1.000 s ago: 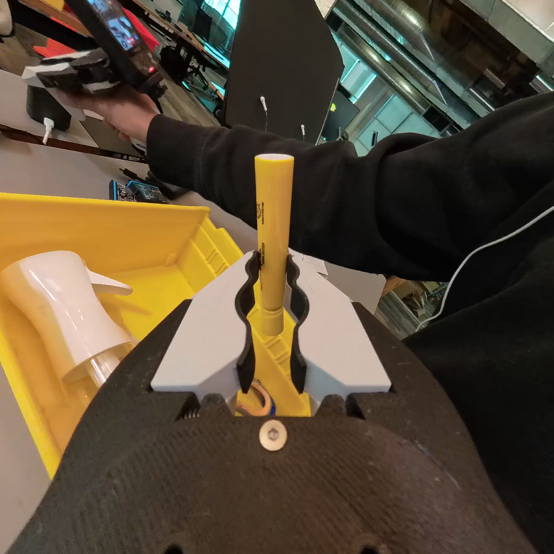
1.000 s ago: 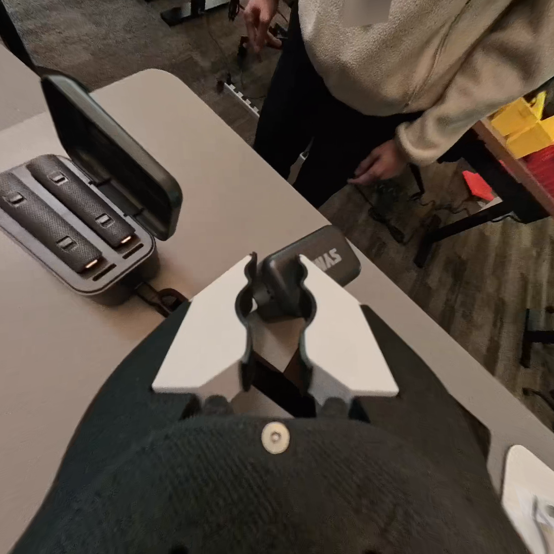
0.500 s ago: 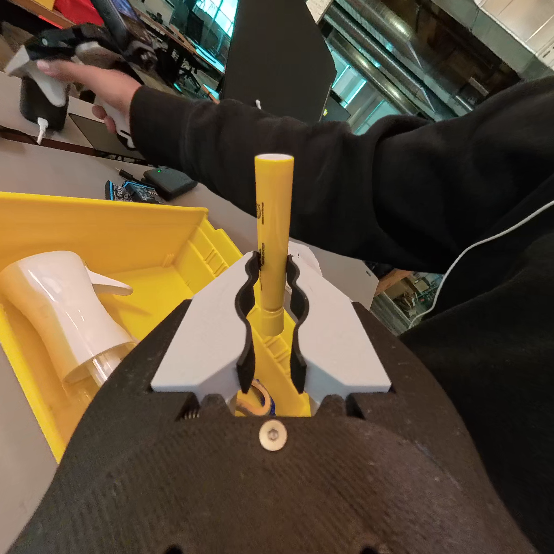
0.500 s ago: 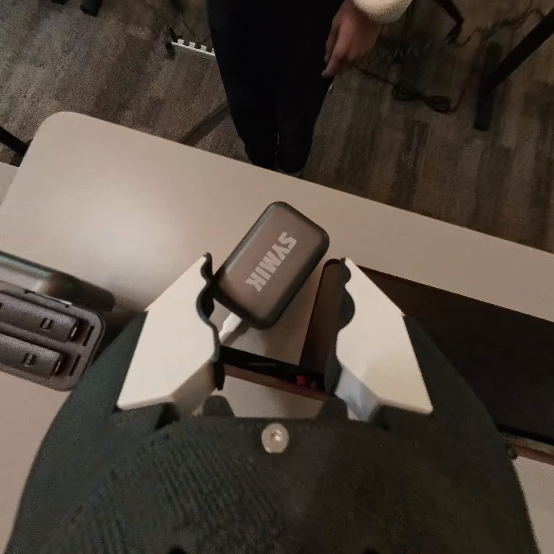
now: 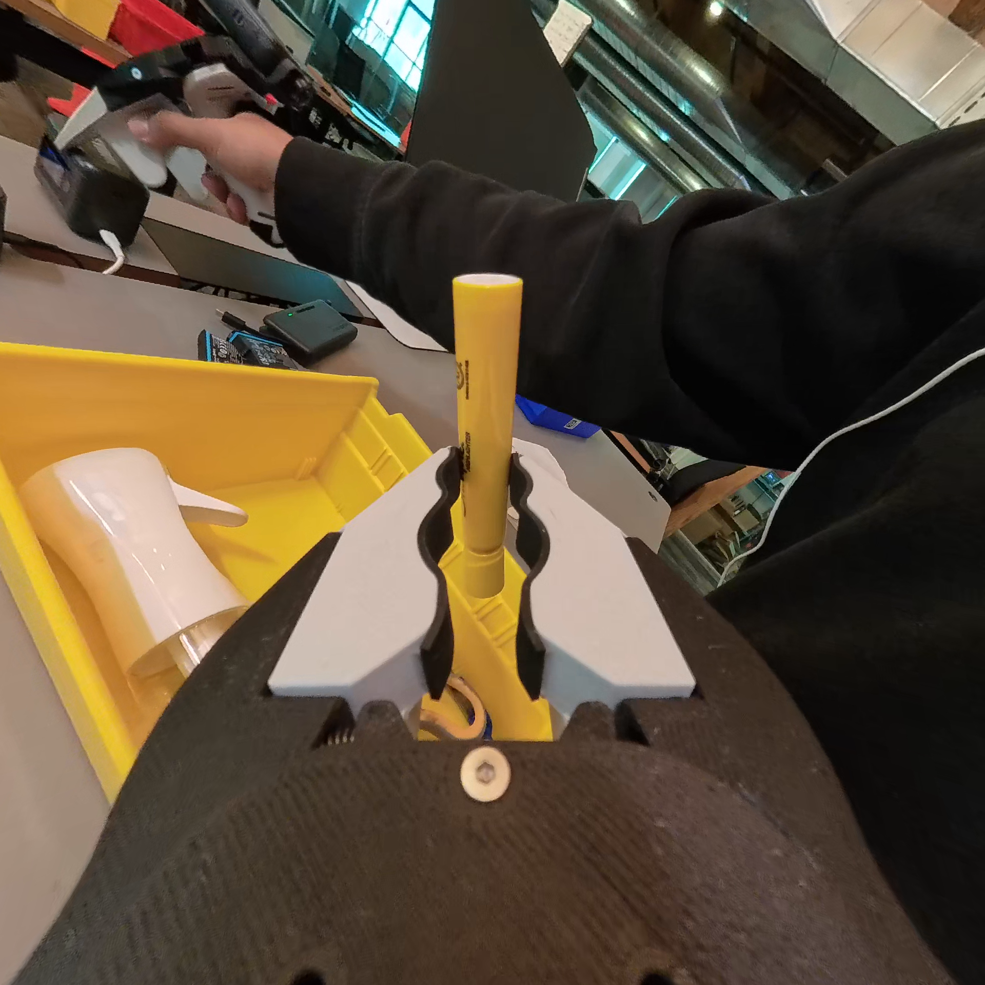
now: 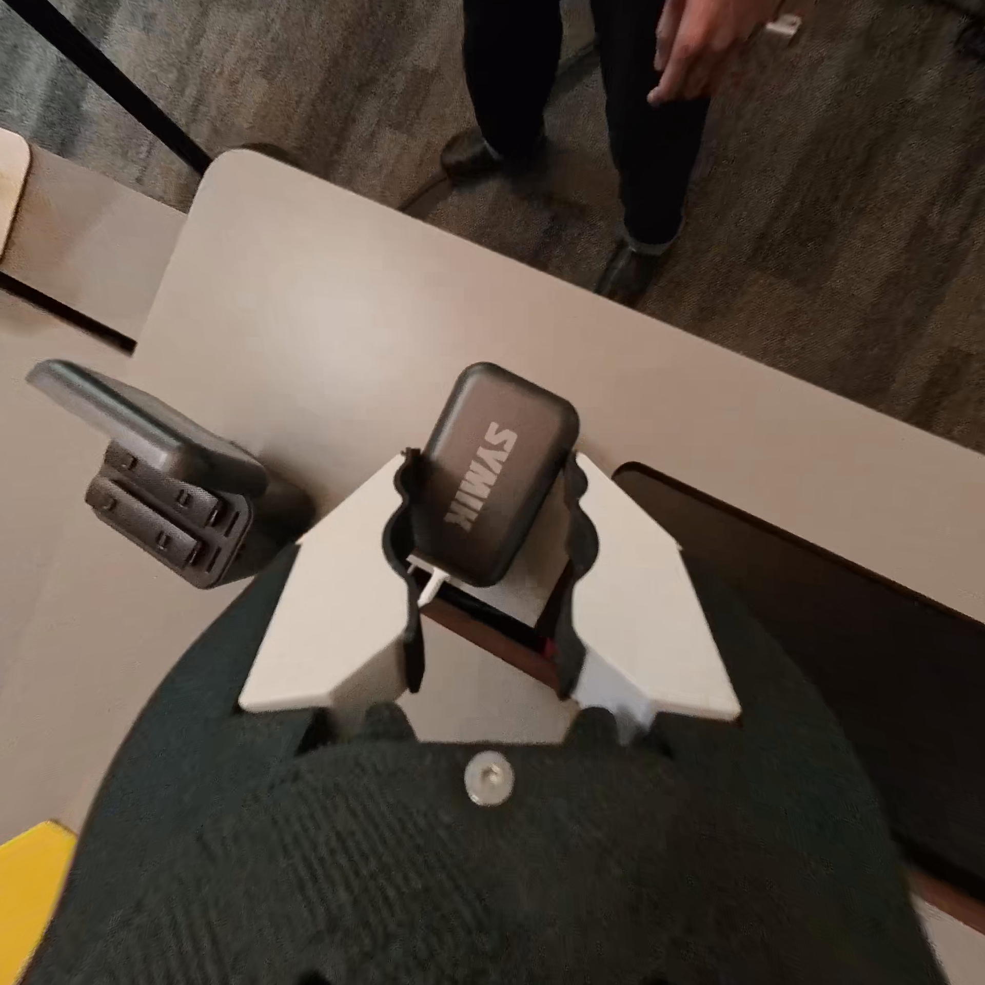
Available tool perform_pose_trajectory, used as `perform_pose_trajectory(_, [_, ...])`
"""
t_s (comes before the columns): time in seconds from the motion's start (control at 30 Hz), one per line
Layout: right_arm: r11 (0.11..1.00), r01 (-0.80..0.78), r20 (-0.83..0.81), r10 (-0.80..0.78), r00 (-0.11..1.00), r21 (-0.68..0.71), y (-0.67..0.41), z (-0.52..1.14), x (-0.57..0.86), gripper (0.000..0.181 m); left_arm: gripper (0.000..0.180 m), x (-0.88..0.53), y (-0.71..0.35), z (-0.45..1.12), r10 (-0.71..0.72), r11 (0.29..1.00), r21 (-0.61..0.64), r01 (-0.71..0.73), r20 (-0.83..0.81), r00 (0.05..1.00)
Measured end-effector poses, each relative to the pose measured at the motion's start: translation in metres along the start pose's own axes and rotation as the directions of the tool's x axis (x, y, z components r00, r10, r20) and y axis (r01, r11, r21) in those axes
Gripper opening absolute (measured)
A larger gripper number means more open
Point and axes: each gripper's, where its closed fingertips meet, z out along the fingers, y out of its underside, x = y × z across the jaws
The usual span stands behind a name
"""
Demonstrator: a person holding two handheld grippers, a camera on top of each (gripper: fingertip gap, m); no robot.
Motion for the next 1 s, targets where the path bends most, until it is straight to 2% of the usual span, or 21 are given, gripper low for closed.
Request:
perform_pose_trajectory(0.2, [0.996,-0.088,0.07,0.087,0.994,0.016,0.001,-0.006,0.007,0.054,0.014,0.0,0.0,0.002,-0.002,1.0,0.0,0.002,-0.003,1.0])
perform_pose_trajectory(0.27, [1.0,-0.002,0.027,0.002,1.0,0.021,0.0,-0.007,0.006,0.056,0.015,0.0,0.0,0.003,-0.004,1.0,-0.001,0.004,-0.004,1.0])
perform_pose_trajectory(0.3, [0.997,0.073,-0.029,-0.072,0.997,0.031,-0.002,-0.009,0.007,0.063,0.015,0.0,0.0,0.003,-0.004,1.0,-0.002,0.004,-0.005,1.0])
perform_pose_trajectory(0.37, [0.961,0.26,-0.107,-0.249,0.963,0.097,-0.016,-0.018,-0.007,0.064,0.015,0.0,0.0,0.004,-0.003,1.0,-0.005,0.003,-0.008,1.0])
perform_pose_trajectory(0.43, [0.884,0.411,-0.062,-0.408,0.911,0.225,-0.03,-0.027,-0.05,0.055,0.014,0.001,0.001,0.005,-0.003,1.0,-0.008,0.002,-0.01,1.0])
perform_pose_trajectory(0.5, [0.819,0.5,0.043,-0.532,0.846,0.281,-0.026,-0.029,-0.093,0.048,0.014,0.001,0.002,0.006,-0.005,1.0,-0.012,0.005,-0.011,1.0])
perform_pose_trajectory(0.57, [0.792,0.557,0.091,-0.592,0.801,0.249,-0.017,-0.021,-0.11,0.048,0.014,0.0,0.002,0.006,-0.005,1.0,-0.015,0.004,-0.01,1.0])
perform_pose_trajectory(0.67, [0.788,0.579,0.112,-0.607,0.787,0.208,-0.014,-0.007,-0.116,0.034,0.015,0.001,0.002,0.005,0.0,1.0,-0.013,0.0,-0.002,1.0])
perform_pose_trajectory(0.7, [0.786,0.588,0.1,-0.612,0.785,0.192,-0.014,-0.002,-0.114,0.019,0.015,0.0,0.002,0.004,0.0,1.0,-0.011,0.0,0.002,1.0])
perform_pose_trajectory(0.73, [0.778,0.601,0.096,-0.623,0.777,0.185,-0.013,0.001,-0.114,0.012,0.015,0.0,0.002,0.003,-0.002,1.0,-0.009,0.002,0.005,1.0])
perform_pose_trajectory(0.8, [0.746,0.638,0.077,-0.659,0.748,0.19,-0.011,0.001,-0.117,0.011,0.015,-0.001,0.002,0.001,-0.005,1.0,-0.003,0.005,0.012,1.0])
perform_pose_trajectory(0.87, [0.678,0.709,0.03,-0.727,0.686,0.195,-0.005,-0.002,-0.121,0.011,0.015,-0.002,0.002,0.0,-0.009,1.0,0.004,0.009,0.019,1.0])
perform_pose_trajectory(1.0, [0.421,0.889,-0.154,-0.881,0.448,0.18,0.015,-0.009,-0.135,0.011,0.015,-0.002,0.002,0.001,-0.014,1.0,0.007,0.013,0.016,1.0])
